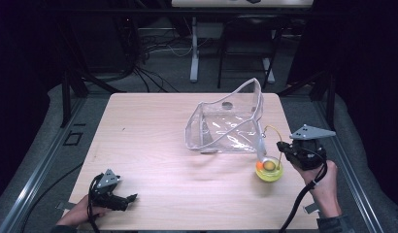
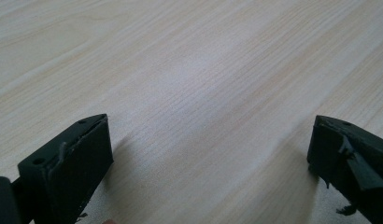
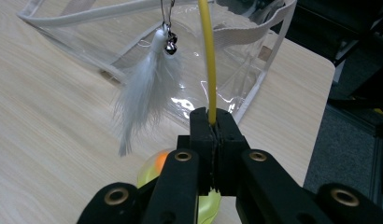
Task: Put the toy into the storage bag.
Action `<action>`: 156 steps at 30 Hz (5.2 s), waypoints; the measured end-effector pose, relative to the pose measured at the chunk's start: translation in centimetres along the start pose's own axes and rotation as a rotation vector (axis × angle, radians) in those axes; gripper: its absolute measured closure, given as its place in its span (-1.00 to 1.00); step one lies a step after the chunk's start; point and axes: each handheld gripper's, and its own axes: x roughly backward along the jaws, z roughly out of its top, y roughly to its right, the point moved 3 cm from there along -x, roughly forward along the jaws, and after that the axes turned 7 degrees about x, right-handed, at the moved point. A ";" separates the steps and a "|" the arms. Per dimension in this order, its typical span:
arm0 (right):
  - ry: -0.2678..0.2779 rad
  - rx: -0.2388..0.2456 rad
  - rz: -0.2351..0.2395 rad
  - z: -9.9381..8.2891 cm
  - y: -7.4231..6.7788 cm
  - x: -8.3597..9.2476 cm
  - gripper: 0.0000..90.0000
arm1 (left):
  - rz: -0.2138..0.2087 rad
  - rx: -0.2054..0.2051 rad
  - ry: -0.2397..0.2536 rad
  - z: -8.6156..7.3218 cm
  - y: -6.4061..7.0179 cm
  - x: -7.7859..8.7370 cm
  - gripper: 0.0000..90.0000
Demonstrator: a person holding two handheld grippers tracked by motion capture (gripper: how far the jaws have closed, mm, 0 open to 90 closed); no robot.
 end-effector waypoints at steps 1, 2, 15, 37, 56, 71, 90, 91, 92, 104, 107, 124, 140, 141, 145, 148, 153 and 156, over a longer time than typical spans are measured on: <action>0.000 0.000 0.000 0.0 0.0 0.0 0.96 | 0.000 0.000 0.000 0.0 0.0 0.0 -1.00; -0.006 -0.006 -0.006 0.0 0.4 0.0 0.96 | 0.000 0.001 0.000 0.0 0.0 0.0 -1.00; -0.077 -0.003 -0.046 0.9 3.3 0.7 0.96 | 0.000 -0.004 -0.001 0.0 0.0 0.0 -1.00; -0.236 -0.014 -0.036 3.9 7.2 0.3 0.96 | 0.000 0.001 0.000 0.0 0.0 0.0 -1.00; -0.306 0.018 -0.029 7.6 8.8 0.4 0.96 | -0.006 -0.004 -0.010 0.0 0.0 0.1 -1.00; -0.368 0.064 -0.024 10.9 9.3 1.3 0.96 | -0.006 -0.005 -0.010 0.0 0.0 0.1 -1.00; -0.427 0.126 -0.028 16.2 9.5 2.2 0.96 | -0.005 -0.004 -0.010 0.0 0.0 0.1 -1.00; -0.427 0.126 -0.028 16.2 9.5 2.2 0.96 | -0.006 -0.005 -0.010 0.0 0.0 0.1 -1.00; -0.425 0.133 -0.033 16.6 9.5 2.4 0.96 | -0.007 -0.005 -0.010 0.0 0.0 0.1 -1.00; -0.405 0.146 -0.086 19.4 10.0 3.3 0.96 | -0.007 0.000 -0.009 0.0 0.0 0.1 -1.00; -0.397 0.155 -0.101 20.4 10.0 3.7 0.96 | -0.006 -0.001 -0.009 0.0 0.0 0.1 -1.00; -0.382 0.193 -0.105 23.9 9.1 3.6 0.96 | -0.006 -0.004 -0.010 0.0 0.0 0.1 -1.00; -0.343 0.236 -0.066 26.6 6.8 2.0 0.96 | -0.006 -0.005 -0.010 0.0 0.0 0.1 -1.00; -0.339 0.237 -0.060 26.7 6.6 1.9 0.96 | -0.007 -0.003 -0.010 0.0 0.0 0.1 -1.00; -0.329 0.248 -0.046 27.2 5.9 1.2 0.96 | -0.006 -0.007 -0.010 0.0 -0.1 0.1 -1.00; -0.325 0.256 -0.038 27.6 5.4 0.8 0.96 | -0.007 -0.006 -0.010 0.0 0.0 0.1 -1.00; -0.316 0.261 -0.014 28.0 4.6 0.0 0.96 | -0.006 -0.007 -0.010 0.0 -0.1 0.1 -1.00; -0.299 0.257 0.001 28.1 4.0 -0.7 0.96 | -0.006 -0.008 -0.010 0.0 -0.1 0.1 -1.00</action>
